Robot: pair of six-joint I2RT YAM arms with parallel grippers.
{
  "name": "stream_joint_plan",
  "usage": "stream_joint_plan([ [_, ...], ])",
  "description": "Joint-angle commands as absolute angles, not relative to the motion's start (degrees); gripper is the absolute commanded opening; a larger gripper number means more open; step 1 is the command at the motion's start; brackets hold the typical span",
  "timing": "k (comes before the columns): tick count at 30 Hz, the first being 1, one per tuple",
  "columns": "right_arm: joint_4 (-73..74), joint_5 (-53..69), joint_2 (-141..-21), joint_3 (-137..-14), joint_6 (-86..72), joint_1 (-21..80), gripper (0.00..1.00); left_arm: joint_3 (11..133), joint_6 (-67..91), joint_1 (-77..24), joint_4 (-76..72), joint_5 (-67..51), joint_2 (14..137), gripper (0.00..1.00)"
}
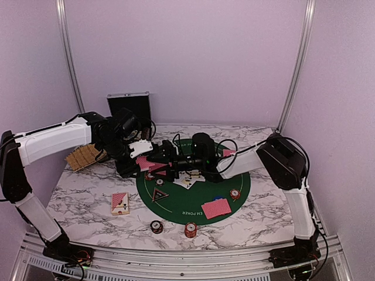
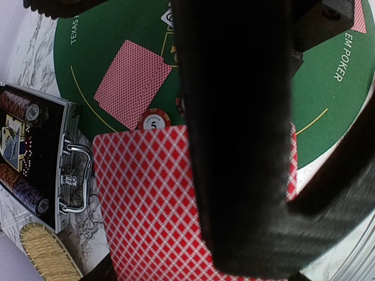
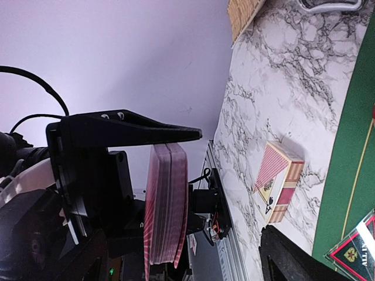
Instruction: Distribute texas hold em gaming equipment
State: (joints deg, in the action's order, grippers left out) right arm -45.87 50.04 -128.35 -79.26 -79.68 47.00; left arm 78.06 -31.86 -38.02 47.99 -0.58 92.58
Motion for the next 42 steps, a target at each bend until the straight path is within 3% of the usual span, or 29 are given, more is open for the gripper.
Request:
stream_joint_plan([
  [1,-43.46,50.14,-130.75,-83.41,-79.45,48.43,0.88,80.46,-31.1,-37.88,47.64,-1.4,92.24,0.0],
  [21,-44.77,50.04,-139.19,-94.4,-84.79,50.67,0.84,80.6,-30.94,-38.06,47.64,-1.76,92.47,0.0],
  [42,-33.62,49.46,-133.31,-90.8,-78.76,48.38,0.53,80.48,-31.82,-38.14,47.57,-0.35,92.71,0.0],
])
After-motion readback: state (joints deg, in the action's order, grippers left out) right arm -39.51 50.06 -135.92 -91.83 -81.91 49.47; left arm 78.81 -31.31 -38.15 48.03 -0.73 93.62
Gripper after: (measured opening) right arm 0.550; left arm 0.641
